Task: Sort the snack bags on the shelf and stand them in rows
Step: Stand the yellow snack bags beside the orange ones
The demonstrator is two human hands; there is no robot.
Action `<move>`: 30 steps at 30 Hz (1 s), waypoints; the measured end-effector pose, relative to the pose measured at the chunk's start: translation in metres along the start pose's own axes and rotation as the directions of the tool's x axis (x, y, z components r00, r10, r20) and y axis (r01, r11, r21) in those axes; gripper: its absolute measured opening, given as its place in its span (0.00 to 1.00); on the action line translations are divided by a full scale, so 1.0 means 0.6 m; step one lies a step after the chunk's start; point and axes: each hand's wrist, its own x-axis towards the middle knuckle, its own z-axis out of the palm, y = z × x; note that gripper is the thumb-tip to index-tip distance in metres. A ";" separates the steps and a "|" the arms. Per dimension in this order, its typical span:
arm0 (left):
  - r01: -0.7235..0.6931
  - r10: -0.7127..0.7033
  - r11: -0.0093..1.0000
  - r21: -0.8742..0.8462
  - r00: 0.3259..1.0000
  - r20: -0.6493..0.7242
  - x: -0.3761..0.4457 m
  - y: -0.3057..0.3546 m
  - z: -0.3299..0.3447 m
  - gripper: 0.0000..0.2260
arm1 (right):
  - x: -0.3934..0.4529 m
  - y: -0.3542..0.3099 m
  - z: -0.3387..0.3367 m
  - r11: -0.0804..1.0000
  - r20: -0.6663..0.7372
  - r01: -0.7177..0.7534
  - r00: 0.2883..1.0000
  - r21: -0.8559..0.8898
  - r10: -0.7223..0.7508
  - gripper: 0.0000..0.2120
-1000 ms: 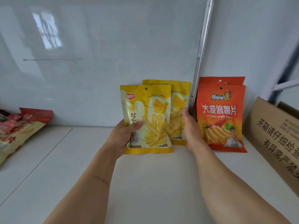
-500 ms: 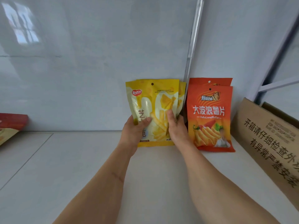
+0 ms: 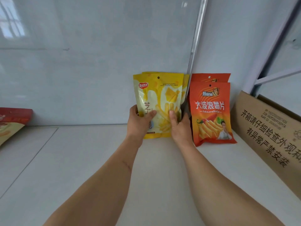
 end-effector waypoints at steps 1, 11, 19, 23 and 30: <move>0.005 -0.004 1.000 0.007 1.000 -0.011 -0.005 0.003 -0.008 0.29 | -0.005 0.001 0.001 1.000 0.006 -0.001 1.000 0.003 0.001 0.52; -0.153 0.381 0.394 0.906 0.925 -0.009 -0.095 0.009 -0.173 0.14 | -0.101 -0.034 0.029 0.753 -0.095 0.424 0.839 -0.503 -0.536 0.16; -0.166 0.493 -0.163 0.972 0.840 0.226 -0.187 0.027 -0.364 0.05 | -0.239 -0.087 0.127 0.466 0.461 0.792 0.609 -0.394 -0.645 0.07; -0.130 0.498 -0.257 0.958 0.832 0.246 -0.224 0.058 -0.454 0.09 | -0.299 -0.141 0.187 0.478 0.549 0.813 0.579 -0.333 -0.603 0.12; -0.037 0.533 -0.285 0.958 0.825 0.190 -0.251 0.095 -0.638 0.05 | -0.409 -0.259 0.340 0.558 0.590 0.794 0.576 -0.241 -0.566 0.15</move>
